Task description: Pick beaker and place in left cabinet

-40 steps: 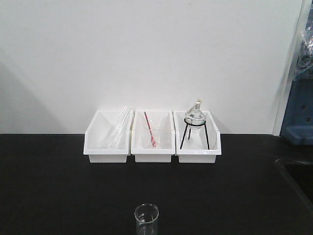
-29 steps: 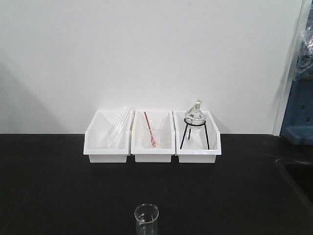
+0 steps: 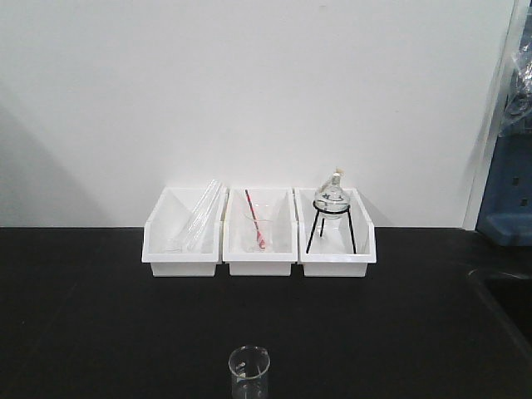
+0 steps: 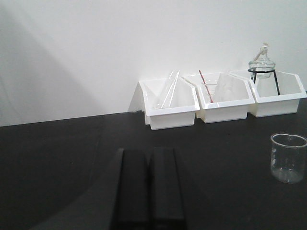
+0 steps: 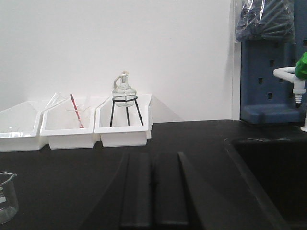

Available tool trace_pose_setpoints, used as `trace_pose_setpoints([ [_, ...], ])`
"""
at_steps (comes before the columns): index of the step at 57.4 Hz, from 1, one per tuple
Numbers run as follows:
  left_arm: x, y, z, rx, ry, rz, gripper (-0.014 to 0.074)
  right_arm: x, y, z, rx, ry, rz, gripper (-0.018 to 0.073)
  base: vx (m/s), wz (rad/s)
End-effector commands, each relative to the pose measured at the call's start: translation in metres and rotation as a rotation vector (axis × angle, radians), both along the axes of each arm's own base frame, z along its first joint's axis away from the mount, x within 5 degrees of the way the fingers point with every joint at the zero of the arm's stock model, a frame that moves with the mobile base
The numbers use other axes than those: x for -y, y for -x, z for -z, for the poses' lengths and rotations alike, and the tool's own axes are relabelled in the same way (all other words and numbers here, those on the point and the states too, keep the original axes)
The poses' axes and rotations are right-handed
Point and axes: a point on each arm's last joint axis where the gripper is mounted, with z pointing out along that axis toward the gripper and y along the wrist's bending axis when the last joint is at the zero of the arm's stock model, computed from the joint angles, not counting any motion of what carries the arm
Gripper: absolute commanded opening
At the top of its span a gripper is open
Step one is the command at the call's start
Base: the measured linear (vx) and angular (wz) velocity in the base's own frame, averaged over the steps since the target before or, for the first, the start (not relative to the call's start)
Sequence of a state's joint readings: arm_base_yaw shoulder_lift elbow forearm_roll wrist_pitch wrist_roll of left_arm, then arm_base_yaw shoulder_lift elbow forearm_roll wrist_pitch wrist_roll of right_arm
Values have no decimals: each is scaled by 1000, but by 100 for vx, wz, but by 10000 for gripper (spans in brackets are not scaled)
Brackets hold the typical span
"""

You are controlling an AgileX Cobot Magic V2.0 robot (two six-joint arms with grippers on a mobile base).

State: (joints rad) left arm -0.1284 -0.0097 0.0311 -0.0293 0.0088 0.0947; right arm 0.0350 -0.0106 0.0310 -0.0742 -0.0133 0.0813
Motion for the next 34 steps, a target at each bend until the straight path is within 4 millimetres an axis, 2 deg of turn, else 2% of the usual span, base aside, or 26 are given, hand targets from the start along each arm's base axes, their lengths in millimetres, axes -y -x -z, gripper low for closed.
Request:
trace_pose_setpoints([
  [1, 0, 1, -3, 83, 22, -1, 1, -1, 2, -6, 88, 15, -4, -1, 0, 0],
  [34, 0, 1, -3, 83, 22, -1, 1, -1, 6, -24, 231, -10, -9, 5, 0, 0],
])
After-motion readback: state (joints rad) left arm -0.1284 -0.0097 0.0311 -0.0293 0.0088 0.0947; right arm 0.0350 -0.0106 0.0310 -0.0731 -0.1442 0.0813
